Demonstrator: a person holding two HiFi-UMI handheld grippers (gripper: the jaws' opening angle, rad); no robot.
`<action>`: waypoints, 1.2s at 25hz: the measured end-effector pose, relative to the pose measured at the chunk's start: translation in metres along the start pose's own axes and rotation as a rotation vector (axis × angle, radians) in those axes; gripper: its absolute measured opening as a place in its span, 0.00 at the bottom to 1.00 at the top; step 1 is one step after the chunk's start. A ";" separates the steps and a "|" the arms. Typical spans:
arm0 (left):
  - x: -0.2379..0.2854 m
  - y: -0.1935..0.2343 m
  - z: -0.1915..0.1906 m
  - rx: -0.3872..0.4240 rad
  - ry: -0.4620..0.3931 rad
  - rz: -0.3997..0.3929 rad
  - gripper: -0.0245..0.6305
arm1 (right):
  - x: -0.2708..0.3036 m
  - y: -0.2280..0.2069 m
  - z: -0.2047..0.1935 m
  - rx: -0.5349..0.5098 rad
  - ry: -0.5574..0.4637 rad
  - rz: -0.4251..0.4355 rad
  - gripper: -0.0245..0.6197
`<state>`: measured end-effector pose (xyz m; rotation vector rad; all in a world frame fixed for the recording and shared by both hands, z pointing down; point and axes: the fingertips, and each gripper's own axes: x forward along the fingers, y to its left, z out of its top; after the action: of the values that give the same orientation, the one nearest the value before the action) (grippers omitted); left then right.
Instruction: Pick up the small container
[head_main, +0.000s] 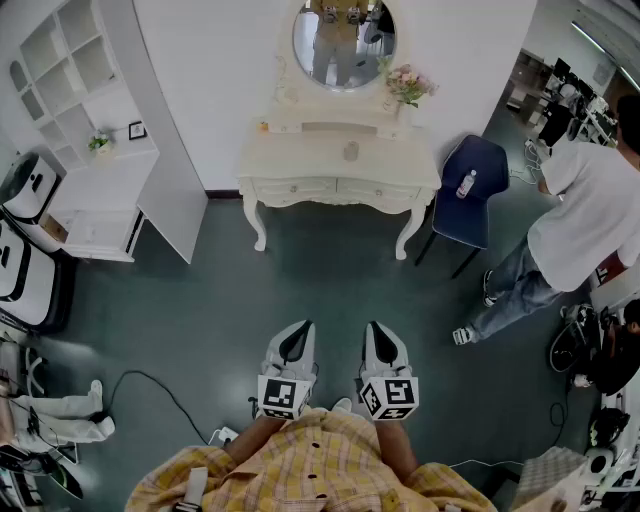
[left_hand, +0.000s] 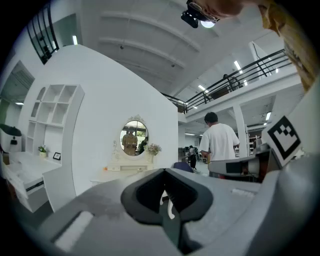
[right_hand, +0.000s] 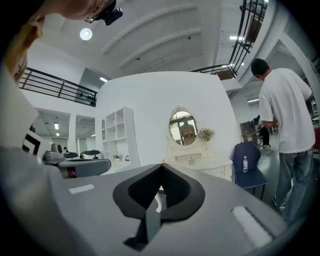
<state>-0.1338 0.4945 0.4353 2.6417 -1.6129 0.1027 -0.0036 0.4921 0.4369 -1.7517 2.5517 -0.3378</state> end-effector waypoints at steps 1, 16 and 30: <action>0.004 -0.005 0.002 -0.006 -0.006 0.001 0.04 | -0.001 -0.005 0.002 0.003 -0.002 0.005 0.02; 0.041 -0.070 -0.015 0.009 0.037 0.017 0.04 | -0.010 -0.066 0.007 0.018 -0.015 0.067 0.02; 0.162 -0.017 -0.027 -0.043 0.024 0.004 0.04 | 0.106 -0.114 0.014 -0.004 0.001 0.080 0.03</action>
<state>-0.0457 0.3610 0.4752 2.5952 -1.5949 0.0985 0.0640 0.3523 0.4558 -1.6458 2.6152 -0.3314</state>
